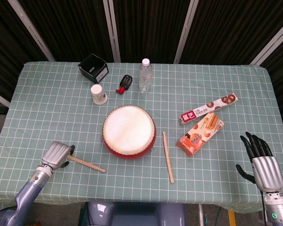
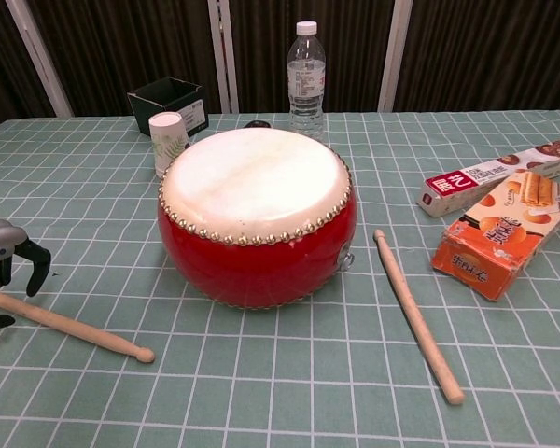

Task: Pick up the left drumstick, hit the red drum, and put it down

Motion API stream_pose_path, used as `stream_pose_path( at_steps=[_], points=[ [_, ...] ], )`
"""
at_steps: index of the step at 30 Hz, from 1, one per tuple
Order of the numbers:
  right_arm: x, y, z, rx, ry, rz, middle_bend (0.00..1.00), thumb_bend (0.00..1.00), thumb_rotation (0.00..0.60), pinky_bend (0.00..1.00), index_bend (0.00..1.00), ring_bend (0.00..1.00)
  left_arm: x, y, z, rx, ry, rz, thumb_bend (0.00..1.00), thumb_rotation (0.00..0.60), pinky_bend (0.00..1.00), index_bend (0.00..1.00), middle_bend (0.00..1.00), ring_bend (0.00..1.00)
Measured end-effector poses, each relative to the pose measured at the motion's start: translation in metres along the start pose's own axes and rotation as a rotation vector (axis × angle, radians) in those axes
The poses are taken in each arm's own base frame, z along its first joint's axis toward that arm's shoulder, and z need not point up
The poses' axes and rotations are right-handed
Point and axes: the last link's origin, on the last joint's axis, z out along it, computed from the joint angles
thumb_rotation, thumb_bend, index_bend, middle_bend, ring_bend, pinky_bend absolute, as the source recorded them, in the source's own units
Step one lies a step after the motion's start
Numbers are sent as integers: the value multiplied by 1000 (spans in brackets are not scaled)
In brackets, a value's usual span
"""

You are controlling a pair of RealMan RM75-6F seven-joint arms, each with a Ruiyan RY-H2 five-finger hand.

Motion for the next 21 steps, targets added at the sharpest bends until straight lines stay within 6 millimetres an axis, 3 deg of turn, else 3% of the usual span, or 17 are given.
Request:
stream_pose_path(
  at_steps=[21],
  points=[
    [0,0,0,2,5,6,0,299,600,112,0,0,-12,6,11,-1,-51,25,262,600,986,507,1000,1000]
  ],
)
